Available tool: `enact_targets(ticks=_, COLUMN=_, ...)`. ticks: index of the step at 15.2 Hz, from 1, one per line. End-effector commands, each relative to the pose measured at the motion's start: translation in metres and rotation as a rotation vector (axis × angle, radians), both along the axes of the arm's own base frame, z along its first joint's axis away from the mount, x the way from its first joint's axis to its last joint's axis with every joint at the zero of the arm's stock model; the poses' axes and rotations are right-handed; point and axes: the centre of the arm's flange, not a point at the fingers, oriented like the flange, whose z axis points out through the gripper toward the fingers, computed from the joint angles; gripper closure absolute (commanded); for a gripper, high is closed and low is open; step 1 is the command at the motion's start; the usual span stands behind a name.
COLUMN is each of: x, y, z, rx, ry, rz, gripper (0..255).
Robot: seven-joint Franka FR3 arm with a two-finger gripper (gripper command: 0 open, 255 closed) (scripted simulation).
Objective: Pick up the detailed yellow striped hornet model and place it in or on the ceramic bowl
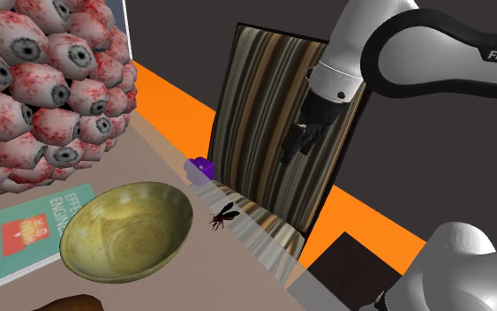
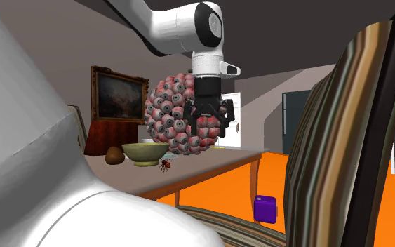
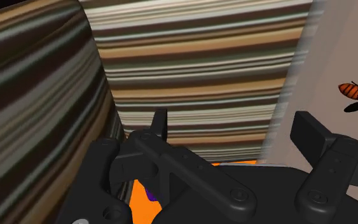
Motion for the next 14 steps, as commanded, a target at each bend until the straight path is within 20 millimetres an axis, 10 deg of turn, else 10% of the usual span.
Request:
enact_targets(ticks=1, x=0.003, y=0.022, z=-0.01, rx=0.015, ry=0.012, rz=0.003, gripper=0)
enact_targets(ticks=14, x=0.022, y=0.167, z=-0.057, rx=0.102, ry=0.085, rz=0.024, gripper=0)
